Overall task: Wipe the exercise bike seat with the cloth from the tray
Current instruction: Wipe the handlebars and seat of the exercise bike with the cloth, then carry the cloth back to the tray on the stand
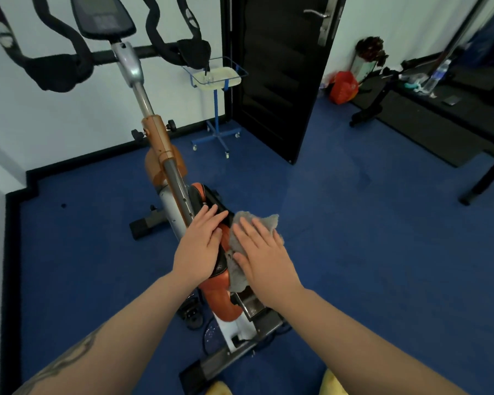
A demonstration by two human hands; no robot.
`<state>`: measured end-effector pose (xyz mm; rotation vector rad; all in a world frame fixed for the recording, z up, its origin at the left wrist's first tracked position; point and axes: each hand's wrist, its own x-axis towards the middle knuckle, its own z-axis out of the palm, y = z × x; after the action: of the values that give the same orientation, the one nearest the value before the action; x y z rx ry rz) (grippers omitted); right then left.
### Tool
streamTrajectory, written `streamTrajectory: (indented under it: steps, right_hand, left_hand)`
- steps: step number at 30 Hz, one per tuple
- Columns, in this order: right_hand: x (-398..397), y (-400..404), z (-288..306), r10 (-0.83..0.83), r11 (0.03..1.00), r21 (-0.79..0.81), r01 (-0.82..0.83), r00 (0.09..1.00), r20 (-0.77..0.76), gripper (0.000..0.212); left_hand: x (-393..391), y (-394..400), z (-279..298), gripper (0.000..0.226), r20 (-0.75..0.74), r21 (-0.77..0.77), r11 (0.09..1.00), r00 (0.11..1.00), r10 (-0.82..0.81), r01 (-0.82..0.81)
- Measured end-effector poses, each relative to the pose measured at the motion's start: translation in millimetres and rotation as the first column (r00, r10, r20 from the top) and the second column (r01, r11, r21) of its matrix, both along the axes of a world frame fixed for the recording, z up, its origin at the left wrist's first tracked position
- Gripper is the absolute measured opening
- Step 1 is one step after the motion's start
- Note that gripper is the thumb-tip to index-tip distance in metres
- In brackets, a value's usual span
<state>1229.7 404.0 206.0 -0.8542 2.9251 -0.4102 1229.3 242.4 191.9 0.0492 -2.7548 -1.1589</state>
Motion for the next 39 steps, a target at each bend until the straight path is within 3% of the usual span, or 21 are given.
streamTrajectory:
  steps: [2,5,7,11,15,20,25,31,39]
  right_hand:
    - [-6.6,10.2,10.3,0.101,0.995,0.001,-0.101,0.994,0.046,0.057]
    - [-15.9,28.7,22.6,0.209,0.978,-0.016,-0.209,0.966,0.149,0.053]
    - [-18.0,39.3,31.4,0.216,0.976,-0.050,-0.210,0.960,0.177,0.051]
    - [-25.2,70.9,52.8,0.222,0.974,-0.092,-0.207,0.953,0.204,0.045]
    - [-42.0,120.9,73.7,0.236,0.971,-0.063,-0.229,0.958,0.163,0.041]
    - [-75.4,188.7,78.7,0.227,0.974,-0.033,-0.225,0.966,0.122,0.045]
    - [-115.7,257.3,94.3,0.117,0.992,-0.061,-0.110,0.985,0.127,0.038]
    - [-178.8,304.3,118.6,0.006,0.997,-0.074,0.001,0.995,0.095,0.031]
    - [-285.0,318.6,154.1,0.032,0.998,-0.062,-0.033,0.999,-0.023,0.034]
  left_hand:
    - [4.1,7.5,3.0,0.040,0.040,-0.010,0.998,0.997,0.067,-0.067]
    - [16.9,23.9,1.3,0.041,0.067,-0.148,0.972,0.979,0.192,-0.181]
    - [27.9,40.3,3.0,0.043,0.044,-0.223,0.940,0.961,0.275,-0.258]
    - [37.2,68.5,14.3,0.046,0.156,-0.252,0.891,0.893,0.422,-0.377]
    - [32.7,93.2,33.5,0.051,0.216,-0.278,0.894,0.884,0.416,-0.352]
    - [17.5,153.6,55.9,0.048,0.111,-0.361,0.869,0.910,0.399,-0.338]
    - [-11.7,199.9,79.3,0.049,0.058,-0.360,0.851,0.901,0.430,-0.383]
    - [-82.3,225.3,116.3,0.050,-0.008,-0.409,0.838,0.920,0.392,-0.361]
    - [-211.9,253.1,142.3,0.050,-0.059,-0.454,0.829,0.939,0.339,-0.328]
